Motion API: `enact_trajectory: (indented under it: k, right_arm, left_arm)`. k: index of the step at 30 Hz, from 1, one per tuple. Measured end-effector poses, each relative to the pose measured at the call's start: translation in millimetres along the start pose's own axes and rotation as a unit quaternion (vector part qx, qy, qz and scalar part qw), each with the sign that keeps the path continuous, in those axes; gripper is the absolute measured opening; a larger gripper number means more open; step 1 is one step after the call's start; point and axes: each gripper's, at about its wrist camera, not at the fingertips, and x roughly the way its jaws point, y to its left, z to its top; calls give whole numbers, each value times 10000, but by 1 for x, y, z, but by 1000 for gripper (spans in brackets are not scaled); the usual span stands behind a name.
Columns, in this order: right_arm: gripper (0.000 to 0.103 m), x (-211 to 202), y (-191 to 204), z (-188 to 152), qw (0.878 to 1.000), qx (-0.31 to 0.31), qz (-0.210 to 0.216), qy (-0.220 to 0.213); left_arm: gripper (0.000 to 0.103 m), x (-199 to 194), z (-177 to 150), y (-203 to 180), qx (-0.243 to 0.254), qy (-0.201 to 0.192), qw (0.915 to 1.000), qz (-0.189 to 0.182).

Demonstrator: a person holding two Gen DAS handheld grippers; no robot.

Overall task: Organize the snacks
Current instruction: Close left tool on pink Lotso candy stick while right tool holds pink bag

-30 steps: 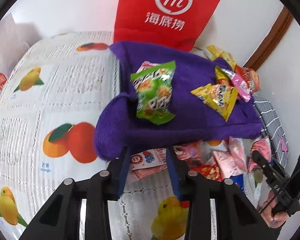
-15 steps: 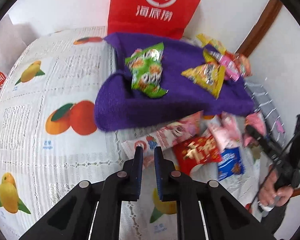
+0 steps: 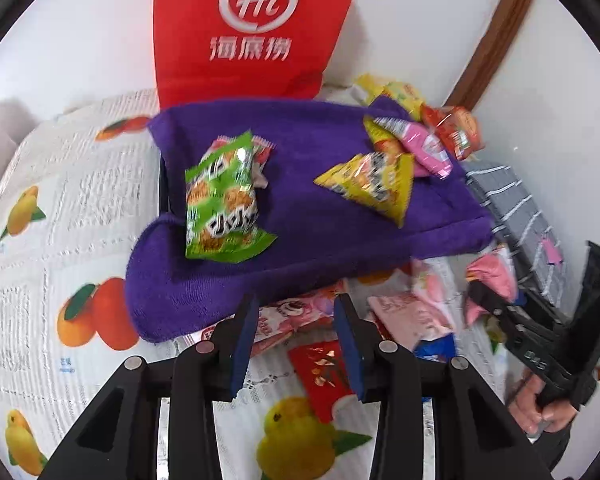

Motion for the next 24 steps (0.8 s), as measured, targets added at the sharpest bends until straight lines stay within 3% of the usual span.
enact_trajectory:
  k: [11,15,21,23,24]
  right_arm:
    - [48,0,2,-1,10000,-57,-61,10]
    - [48,0,3,-1,10000,-51,-55,12]
    - [48,0,2,-1,10000,-41,-50,8]
    - [48,-1,0,-1,10000,-15,-22,-5]
    - [47,-1,0,0,10000,1,-17,-13]
  left_arm:
    - [37,25,-16,-3,33,593,9975,-387]
    - [44,29,-15,-14,233,527,9980,-260]
    - [45,32,-27,-41,965,282,9939,459]
    - [41,33,-29,-45,1043,227,9923,626]
    - [30,31,-30,-45,1010,185,9929,601]
